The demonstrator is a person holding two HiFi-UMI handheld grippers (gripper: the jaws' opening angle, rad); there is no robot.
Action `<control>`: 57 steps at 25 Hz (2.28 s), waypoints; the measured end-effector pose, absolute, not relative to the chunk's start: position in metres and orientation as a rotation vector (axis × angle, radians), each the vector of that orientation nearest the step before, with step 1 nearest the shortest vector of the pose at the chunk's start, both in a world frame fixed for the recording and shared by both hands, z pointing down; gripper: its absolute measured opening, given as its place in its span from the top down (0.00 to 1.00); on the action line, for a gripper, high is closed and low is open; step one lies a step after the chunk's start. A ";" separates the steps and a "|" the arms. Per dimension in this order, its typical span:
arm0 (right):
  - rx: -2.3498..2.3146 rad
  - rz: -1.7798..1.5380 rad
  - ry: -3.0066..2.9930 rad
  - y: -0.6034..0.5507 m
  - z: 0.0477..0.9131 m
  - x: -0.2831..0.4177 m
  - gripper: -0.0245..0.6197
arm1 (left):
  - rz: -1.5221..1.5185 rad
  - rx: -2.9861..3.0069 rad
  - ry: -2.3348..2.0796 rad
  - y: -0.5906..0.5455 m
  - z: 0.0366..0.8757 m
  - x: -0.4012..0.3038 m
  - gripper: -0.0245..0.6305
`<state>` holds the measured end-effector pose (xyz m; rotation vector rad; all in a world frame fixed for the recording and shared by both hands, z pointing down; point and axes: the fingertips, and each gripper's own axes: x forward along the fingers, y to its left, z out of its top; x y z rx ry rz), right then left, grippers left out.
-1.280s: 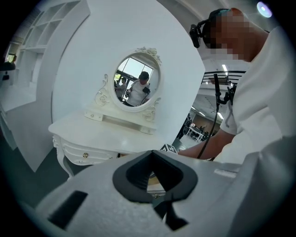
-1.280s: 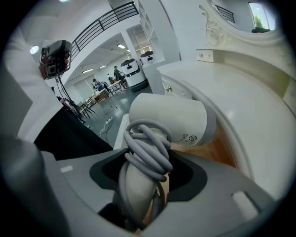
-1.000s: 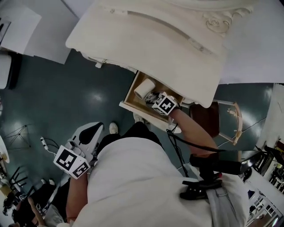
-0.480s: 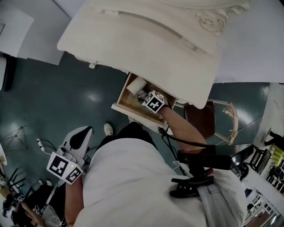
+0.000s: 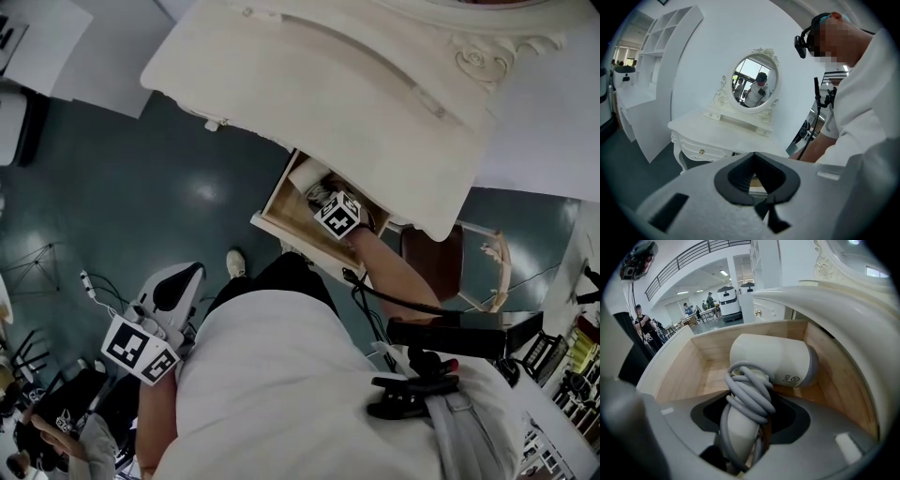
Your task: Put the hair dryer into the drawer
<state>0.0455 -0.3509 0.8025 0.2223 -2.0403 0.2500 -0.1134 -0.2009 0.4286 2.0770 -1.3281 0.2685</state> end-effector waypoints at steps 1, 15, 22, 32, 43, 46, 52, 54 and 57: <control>0.229 0.239 -2.040 -0.352 0.803 0.046 0.58 | 0.269 2.077 -1.329 -0.201 0.429 -0.115 0.96; 0.264 0.206 -2.036 -0.354 0.802 0.045 0.54 | 0.253 2.104 -1.314 -0.203 0.426 -0.126 0.96; 0.308 0.212 -2.030 -0.354 0.795 0.049 0.52 | 0.238 2.141 -1.291 -0.199 0.424 -0.126 0.96; 0.403 0.183 -2.041 -0.352 0.767 0.055 0.56 | 0.203 2.208 -1.249 -0.184 0.421 -0.130 0.96; 0.546 0.137 -2.063 -0.327 0.719 0.057 0.86 | 0.153 2.276 -1.170 -0.156 0.419 -0.139 0.96; 0.588 0.149 -2.057 -0.319 0.708 0.059 0.96 | 0.142 2.298 -1.150 -0.151 0.417 -0.140 0.96; 0.642 0.222 -2.068 -0.286 0.678 0.052 0.96 | 0.130 2.333 -1.117 -0.133 0.413 -0.149 0.96; 0.647 0.246 -2.082 -0.273 0.668 0.048 0.96 | 0.133 2.340 -1.114 -0.128 0.413 -0.154 0.96; 0.657 0.291 -2.104 -0.247 0.657 0.038 0.96 | 0.135 2.351 -1.101 -0.115 0.414 -0.163 0.96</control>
